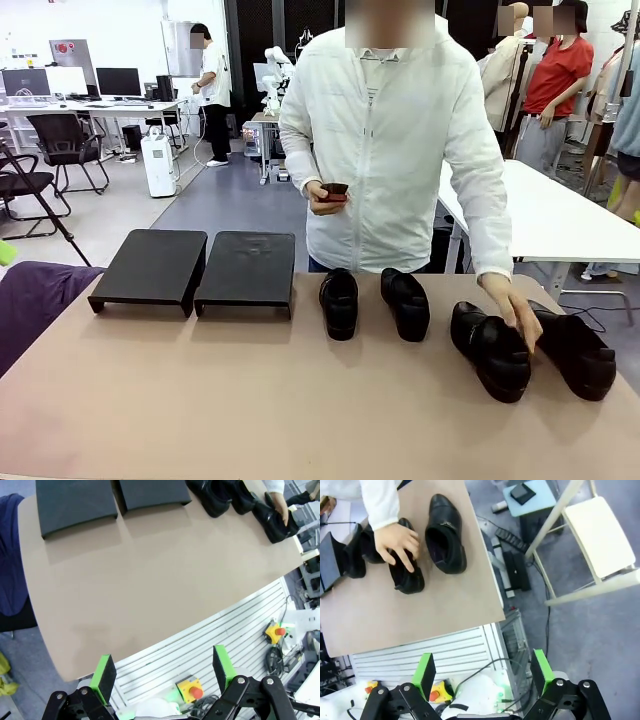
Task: Organize the shoes by placing them on the stand.
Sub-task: Pick up one Shoe and place it in the middle of the table.
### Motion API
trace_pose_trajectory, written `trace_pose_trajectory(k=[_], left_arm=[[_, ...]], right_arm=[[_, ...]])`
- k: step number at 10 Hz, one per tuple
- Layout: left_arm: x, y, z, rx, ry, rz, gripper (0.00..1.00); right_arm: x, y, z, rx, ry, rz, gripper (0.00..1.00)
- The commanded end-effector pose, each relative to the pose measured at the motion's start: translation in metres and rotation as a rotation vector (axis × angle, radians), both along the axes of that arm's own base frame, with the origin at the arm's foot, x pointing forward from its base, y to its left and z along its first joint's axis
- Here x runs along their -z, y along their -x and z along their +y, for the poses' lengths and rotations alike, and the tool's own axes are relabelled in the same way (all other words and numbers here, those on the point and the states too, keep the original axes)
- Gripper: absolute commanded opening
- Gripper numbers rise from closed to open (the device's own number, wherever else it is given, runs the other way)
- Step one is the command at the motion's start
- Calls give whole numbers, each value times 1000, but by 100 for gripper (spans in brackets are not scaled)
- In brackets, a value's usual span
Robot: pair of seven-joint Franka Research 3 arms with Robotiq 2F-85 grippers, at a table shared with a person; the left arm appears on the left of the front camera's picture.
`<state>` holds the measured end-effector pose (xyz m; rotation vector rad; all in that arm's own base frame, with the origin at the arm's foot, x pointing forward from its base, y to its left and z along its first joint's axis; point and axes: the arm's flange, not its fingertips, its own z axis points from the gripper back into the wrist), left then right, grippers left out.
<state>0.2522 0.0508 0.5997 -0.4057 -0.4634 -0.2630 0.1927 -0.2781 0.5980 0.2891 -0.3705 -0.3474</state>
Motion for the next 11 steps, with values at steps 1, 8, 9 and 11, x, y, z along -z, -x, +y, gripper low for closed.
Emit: trace_pose_trajectory(k=[1, 8, 9, 11], left_arm=[[0, 1, 1, 12, 9, -2, 100], [0, 1, 1, 12, 9, -2, 100], [0, 1, 1, 12, 9, -2, 100], [0, 1, 1, 12, 9, -2, 100]], right_arm=[[-2, 7, 5, -22, 10, -11, 100], [-28, -148, 329, -409, 193, -72, 100], [-13, -162, 394, -450, 195, -32, 100], [43, -164, 506, -468, 195, 5, 100]])
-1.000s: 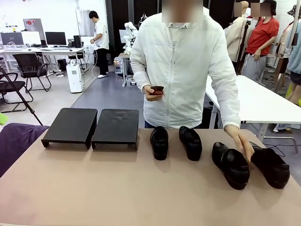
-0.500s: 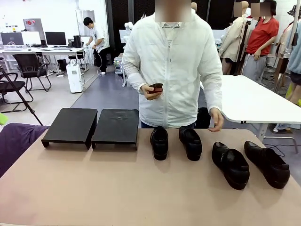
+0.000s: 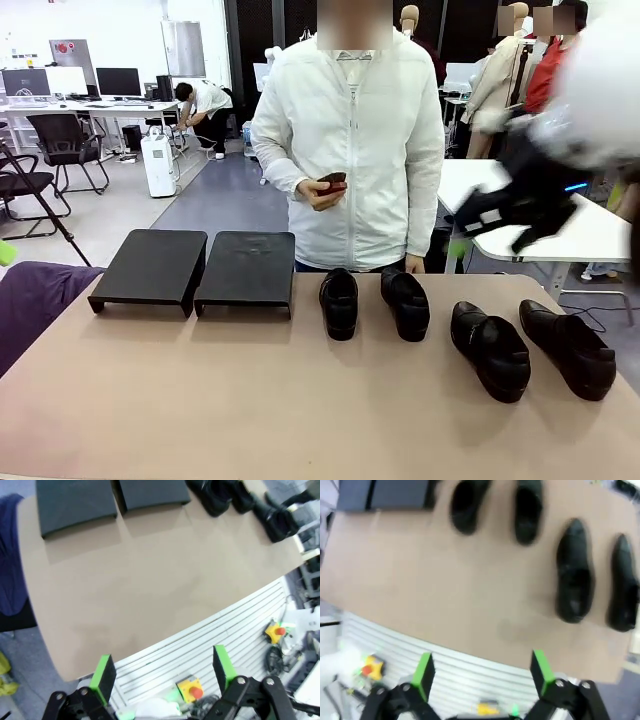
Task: Organize the shoes by placing them on the stand.
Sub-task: Pick up one Shoe and place it in the middle of the table.
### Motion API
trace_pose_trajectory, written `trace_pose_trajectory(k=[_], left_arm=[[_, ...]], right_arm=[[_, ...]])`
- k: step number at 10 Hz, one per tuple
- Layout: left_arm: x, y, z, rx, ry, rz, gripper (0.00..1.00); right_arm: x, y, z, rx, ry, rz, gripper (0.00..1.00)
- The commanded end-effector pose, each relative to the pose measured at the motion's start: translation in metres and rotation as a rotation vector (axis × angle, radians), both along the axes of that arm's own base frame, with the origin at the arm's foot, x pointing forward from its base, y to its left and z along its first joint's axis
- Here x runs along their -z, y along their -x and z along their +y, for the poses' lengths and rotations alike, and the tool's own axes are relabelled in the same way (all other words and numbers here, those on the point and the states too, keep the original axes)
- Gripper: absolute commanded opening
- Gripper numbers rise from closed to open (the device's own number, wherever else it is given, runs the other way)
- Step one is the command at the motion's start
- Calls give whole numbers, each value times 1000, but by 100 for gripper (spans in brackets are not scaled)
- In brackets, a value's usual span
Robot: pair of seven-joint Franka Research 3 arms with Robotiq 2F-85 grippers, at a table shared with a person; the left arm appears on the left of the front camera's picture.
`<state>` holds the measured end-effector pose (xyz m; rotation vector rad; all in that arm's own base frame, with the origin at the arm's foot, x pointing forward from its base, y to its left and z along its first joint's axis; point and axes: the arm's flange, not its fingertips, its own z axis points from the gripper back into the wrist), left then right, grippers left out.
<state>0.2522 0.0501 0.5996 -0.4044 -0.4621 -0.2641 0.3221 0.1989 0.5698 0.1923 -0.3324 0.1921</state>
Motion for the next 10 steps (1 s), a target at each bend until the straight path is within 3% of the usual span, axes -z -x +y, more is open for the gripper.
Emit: trace_pose_trajectory(k=[1, 2, 3, 7, 8, 10], left_arm=[[0, 1, 2, 12, 11, -3, 100], [0, 1, 2, 12, 11, -3, 100], [0, 1, 2, 12, 11, -3, 100], [0, 1, 2, 12, 11, -3, 100], [0, 1, 2, 12, 11, -3, 100], [0, 1, 2, 12, 11, -3, 100]], right_arm=[[35, -38, 50, 50, 27, 15, 100], [39, -39, 41, 44, -14, 46, 100], [32, -5, 52, -4, 8, 15, 100], [39, -15, 58, 0, 0, 27, 100], [39, -65, 76, 16, 28, 127, 100], [44, -149, 112, 39, 88, 217, 100]])
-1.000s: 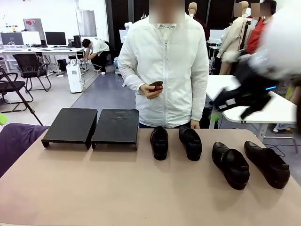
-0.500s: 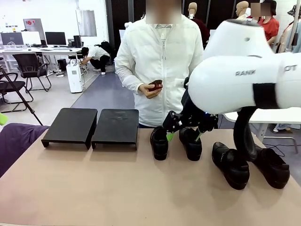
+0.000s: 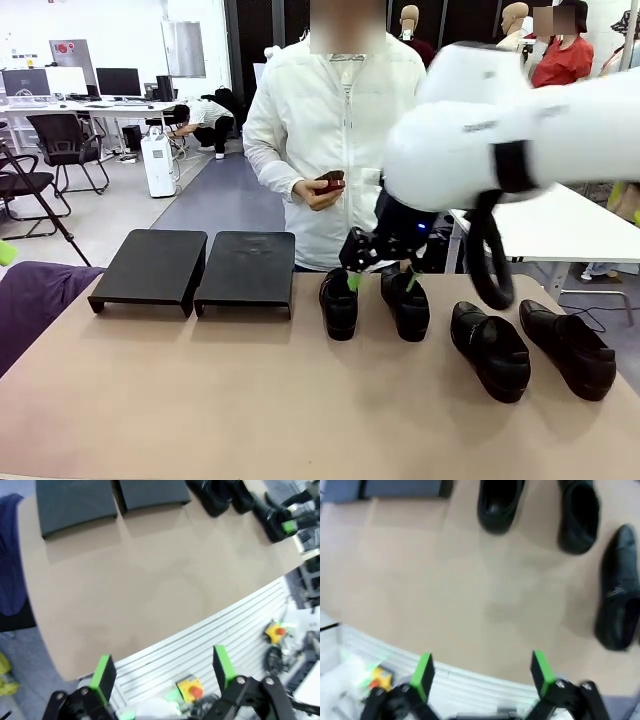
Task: Organize the shoes by placing them on the stand.
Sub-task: Pick up one Shoe and place it in the middle of the table.
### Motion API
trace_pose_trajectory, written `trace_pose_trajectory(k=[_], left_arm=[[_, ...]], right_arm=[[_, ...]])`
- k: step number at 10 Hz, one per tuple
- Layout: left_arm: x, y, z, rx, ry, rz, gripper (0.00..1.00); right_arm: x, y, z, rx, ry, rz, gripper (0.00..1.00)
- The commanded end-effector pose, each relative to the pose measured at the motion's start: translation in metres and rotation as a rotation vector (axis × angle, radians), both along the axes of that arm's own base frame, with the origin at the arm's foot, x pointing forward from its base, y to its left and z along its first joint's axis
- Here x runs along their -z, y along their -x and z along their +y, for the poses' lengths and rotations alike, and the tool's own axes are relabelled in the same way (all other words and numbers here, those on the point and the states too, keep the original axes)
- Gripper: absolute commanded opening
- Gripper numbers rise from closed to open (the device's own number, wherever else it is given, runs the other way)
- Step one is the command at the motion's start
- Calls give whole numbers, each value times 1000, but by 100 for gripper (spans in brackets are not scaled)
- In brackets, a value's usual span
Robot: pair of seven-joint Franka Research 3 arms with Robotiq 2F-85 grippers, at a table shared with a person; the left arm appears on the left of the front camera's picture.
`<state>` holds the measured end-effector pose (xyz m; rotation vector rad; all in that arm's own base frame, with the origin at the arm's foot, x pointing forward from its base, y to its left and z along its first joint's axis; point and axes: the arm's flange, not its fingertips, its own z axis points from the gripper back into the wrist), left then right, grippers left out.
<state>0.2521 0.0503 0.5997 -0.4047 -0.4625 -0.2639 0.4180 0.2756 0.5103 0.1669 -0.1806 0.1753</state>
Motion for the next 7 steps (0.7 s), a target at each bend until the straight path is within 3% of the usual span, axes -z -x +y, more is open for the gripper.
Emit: trace_pose_trajectory(k=[1, 3, 7], left_arm=[[0, 0, 2, 12, 10, -2, 100], [0, 0, 2, 12, 10, -2, 100], [0, 0, 2, 12, 10, -2, 100]], right_arm=[[-3, -78, 48, 69, 55, 105, 100], [33, -126, 60, 159, 41, 156, 100], [92, -176, 47, 305, 9, 196, 100]])
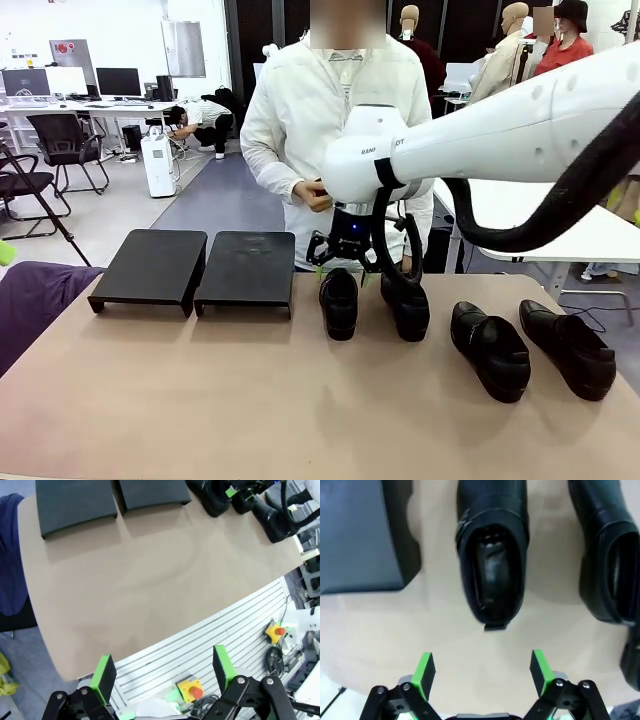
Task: Organize the shoes by placing them on the stand.
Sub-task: Pick up one Shoe and place it in the middle of the table.
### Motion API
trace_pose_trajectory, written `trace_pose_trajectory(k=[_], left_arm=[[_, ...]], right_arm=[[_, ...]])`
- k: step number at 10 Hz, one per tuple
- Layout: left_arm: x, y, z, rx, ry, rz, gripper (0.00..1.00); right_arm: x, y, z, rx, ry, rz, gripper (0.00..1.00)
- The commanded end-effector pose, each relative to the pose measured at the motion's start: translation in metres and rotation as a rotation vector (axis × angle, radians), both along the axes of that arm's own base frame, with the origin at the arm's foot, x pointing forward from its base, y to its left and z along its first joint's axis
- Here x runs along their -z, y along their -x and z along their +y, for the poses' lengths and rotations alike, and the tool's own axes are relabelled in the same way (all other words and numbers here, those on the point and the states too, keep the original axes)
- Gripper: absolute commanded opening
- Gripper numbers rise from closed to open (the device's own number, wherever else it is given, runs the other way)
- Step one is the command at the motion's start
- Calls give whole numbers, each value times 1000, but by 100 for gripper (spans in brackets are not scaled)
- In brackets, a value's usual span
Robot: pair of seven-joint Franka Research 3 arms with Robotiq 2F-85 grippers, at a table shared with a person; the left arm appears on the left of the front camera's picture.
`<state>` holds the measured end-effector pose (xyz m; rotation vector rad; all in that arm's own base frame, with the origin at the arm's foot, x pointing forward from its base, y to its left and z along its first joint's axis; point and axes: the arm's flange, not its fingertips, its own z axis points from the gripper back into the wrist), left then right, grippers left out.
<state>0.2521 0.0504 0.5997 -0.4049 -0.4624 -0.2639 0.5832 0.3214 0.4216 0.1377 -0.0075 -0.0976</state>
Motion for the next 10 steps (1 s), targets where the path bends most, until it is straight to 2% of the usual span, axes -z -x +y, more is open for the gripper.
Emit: trace_pose_trajectory(k=[1, 5, 8, 9, 10], left_arm=[[0, 0, 2, 12, 10, -3, 100], [0, 0, 2, 12, 10, -3, 100], [0, 0, 2, 12, 10, -3, 100], [0, 0, 2, 12, 10, -3, 100], [0, 0, 2, 12, 10, -3, 100]], right_arm=[[15, -20, -8, 79, 1, 2, 100], [56, -46, -32, 142, 11, -1, 100], [66, -48, -34, 135, -5, -27, 100], [66, -47, -34, 128, -5, -20, 40], [66, -46, -34, 135, 4, -29, 0]])
